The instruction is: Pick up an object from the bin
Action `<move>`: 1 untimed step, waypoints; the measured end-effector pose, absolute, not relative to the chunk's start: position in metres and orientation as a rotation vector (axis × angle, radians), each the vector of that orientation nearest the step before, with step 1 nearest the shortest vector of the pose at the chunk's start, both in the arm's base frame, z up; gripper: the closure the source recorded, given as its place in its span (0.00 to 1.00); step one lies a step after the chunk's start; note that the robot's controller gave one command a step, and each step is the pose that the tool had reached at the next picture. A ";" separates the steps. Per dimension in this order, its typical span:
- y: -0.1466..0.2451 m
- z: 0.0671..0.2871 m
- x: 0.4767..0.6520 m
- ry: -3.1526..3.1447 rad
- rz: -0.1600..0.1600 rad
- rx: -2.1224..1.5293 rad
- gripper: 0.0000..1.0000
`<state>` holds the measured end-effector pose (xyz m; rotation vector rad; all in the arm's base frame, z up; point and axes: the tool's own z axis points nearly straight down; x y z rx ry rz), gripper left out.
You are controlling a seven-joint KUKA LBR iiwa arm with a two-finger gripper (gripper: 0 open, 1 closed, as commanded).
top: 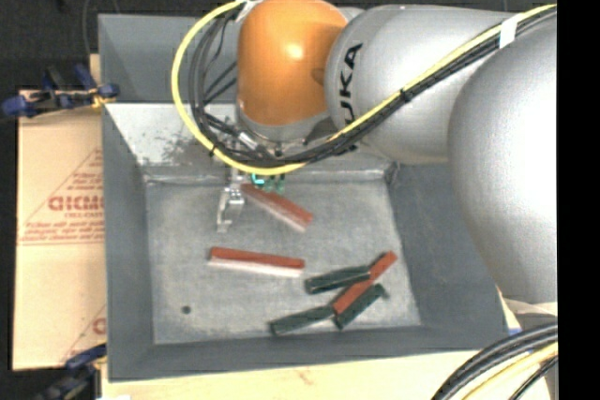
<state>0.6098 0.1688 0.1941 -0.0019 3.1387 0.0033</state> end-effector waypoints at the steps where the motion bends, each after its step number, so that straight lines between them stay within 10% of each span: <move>1: 0.155 0.155 0.603 3.130 0.002 -0.092 0.00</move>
Offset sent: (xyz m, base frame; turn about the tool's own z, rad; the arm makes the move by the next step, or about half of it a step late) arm -0.0385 -0.0385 -0.1179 -0.0342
